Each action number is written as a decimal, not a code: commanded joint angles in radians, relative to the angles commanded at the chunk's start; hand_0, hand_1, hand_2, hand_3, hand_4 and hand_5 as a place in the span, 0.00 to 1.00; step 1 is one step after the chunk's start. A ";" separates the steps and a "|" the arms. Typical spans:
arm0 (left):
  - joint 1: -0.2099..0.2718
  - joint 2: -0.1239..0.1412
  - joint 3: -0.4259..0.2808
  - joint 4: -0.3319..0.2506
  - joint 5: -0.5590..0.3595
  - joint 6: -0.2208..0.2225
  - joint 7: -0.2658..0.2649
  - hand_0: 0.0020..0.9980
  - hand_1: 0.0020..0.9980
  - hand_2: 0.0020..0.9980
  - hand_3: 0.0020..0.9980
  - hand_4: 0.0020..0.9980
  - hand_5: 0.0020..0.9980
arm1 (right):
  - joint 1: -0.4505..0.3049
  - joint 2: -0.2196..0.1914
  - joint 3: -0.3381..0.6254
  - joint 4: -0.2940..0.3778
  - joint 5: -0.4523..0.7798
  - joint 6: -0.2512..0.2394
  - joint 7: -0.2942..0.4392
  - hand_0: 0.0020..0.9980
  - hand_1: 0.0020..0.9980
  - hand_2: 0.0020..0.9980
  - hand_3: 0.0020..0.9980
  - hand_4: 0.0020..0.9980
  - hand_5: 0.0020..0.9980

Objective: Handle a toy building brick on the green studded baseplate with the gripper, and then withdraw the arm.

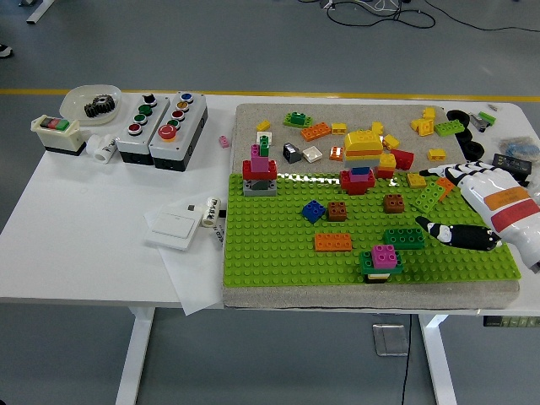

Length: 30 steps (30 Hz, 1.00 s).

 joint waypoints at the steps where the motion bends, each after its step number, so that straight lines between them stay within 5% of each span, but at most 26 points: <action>1: 0.000 -0.001 -0.001 0.000 0.003 -0.001 0.000 0.75 0.76 0.74 0.61 0.66 0.63 | -0.002 0.005 0.000 -0.006 0.001 0.001 -0.001 0.78 0.74 0.79 0.81 0.80 0.50; 30: 0.017 -0.002 -0.011 -0.001 0.020 0.000 0.003 0.76 0.77 0.74 0.61 0.66 0.63 | -0.015 0.028 -0.003 -0.048 0.000 0.014 0.002 0.79 0.75 0.79 0.71 0.81 0.51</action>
